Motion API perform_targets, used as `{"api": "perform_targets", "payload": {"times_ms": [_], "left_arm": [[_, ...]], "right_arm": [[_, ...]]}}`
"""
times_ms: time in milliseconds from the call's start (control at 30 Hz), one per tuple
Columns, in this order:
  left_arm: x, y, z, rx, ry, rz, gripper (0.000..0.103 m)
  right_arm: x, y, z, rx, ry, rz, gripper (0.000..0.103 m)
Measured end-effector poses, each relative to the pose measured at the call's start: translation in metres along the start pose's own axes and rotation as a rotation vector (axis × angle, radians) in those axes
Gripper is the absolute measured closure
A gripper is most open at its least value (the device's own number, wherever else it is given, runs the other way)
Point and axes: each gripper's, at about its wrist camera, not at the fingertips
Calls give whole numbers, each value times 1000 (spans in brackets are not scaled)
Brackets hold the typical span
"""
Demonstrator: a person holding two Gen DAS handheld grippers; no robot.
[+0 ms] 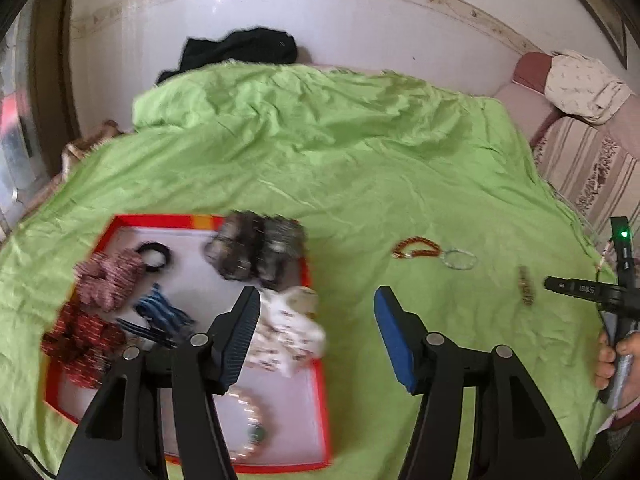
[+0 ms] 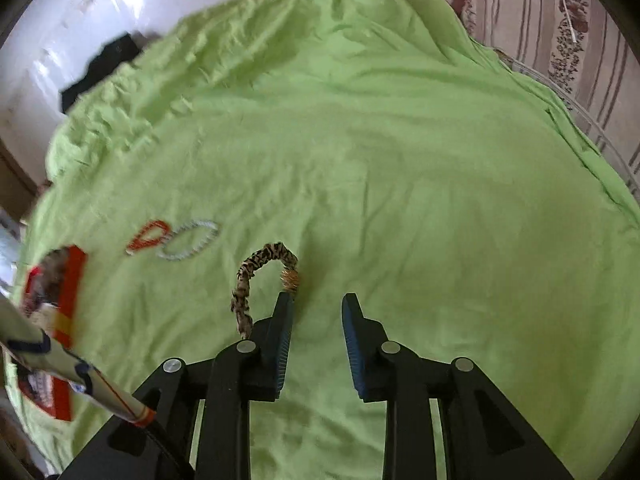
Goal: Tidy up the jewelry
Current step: 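Grasp the leopard-print scrunchie with the right tool while the left tool grasps the red bead bracelet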
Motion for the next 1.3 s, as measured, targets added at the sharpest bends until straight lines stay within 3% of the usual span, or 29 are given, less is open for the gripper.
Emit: {"api": "perform_targets", "payload": {"times_ms": [267,367,433,600,733,933,1133,1200,1233,1267,1300], "left_arm": [[39,1,55,17,-89,-102,45],[63,6,77,37,-112,-148,45],[82,12,85,30,-110,-179,45],[123,34,93,21,-76,-200,49],[163,55,87,-5,-72,-242,64],[214,68,88,3,-108,-328,65],[229,68,94,47,-83,-309,65],[228,65,101,86,-53,-292,70],[227,64,105,105,-37,-282,90],[225,63,108,117,-39,-287,96],[222,62,108,115,-43,-287,96]], "right_arm": [[21,9,-9,-63,43,13,71],[32,8,-16,-113,45,-8,61],[39,7,-19,-145,20,-8,60],[54,7,-6,-97,59,-45,60],[54,10,-1,-60,115,-46,60],[61,12,-9,-81,136,-60,61],[69,10,-15,-121,101,-55,61],[70,8,-20,-144,70,-43,68],[70,7,-24,-163,51,-36,81],[69,7,-25,-167,54,-35,89],[67,8,-24,-160,69,-32,89]]}}
Point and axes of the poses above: each gripper's, at about its wrist camera, not at the fingertips, and x roughly the way its jaws point, z to its right, y to its top, and after that the axes turned 4 degrees about -z, right-handed
